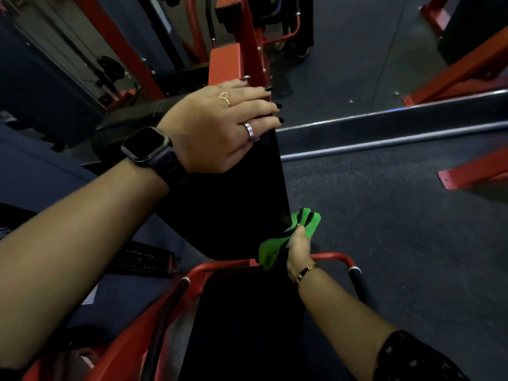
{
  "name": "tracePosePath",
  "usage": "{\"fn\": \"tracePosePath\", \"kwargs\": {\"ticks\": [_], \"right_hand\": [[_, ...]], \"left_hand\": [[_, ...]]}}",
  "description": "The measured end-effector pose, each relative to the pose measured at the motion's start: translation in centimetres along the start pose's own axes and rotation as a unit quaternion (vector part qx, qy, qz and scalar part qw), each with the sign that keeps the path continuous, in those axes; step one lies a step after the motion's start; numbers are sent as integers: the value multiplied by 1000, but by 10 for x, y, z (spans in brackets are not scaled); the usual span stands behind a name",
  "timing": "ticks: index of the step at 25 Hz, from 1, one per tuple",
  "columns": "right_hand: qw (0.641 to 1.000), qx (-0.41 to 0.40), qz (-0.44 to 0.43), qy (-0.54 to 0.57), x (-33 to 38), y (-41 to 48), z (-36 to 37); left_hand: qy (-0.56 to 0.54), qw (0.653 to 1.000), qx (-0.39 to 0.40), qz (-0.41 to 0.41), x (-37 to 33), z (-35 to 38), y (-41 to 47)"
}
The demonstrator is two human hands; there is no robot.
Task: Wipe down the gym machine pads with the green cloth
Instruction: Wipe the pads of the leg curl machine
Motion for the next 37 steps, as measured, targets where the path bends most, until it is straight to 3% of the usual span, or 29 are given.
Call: {"fn": "tracePosePath", "kwargs": {"ticks": [3, 6, 10, 14, 20, 22, 26, 29, 33, 37], "right_hand": [[1000, 15, 12, 16, -15, 19, -12], [999, 27, -31, 35, 5, 3, 4], [996, 0, -15, -84, 22, -15, 10], [994, -23, 24, -105, 5, -2, -12], [995, 11, 70, 71, -36, 7, -17], [992, 15, 97, 82, -48, -6, -11], [968, 126, 190, 106, -57, -69, 39], [959, 197, 192, 72, -62, -94, 86], [961, 198, 176, 79, -27, -108, 97], [959, 198, 156, 131, 51, -155, 108]], "left_hand": [[33, 999, 6, 14, -1, 0, 4], [112, 991, 3, 70, -18, 8, 13], [112, 990, 7, 81, -25, 13, 17], [109, 990, 9, 92, -25, 13, 17], [109, 990, 6, 86, -25, 14, 17], [103, 991, 15, 84, -25, 13, 16], [106, 990, 26, 85, -24, 12, 16], [125, 987, 26, 97, -22, 13, 14], [146, 983, 0, 113, -19, 13, 12], [62, 996, -22, 61, -6, 5, 5]]}}
Point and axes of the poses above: each hand's wrist, its own y-axis towards the middle knuckle, its own z-axis out of the palm, x = y × z, the point moved 3 cm from there along y, towards the middle knuckle, and after that the axes turned 10 degrees about x, right-handed, at the moved point
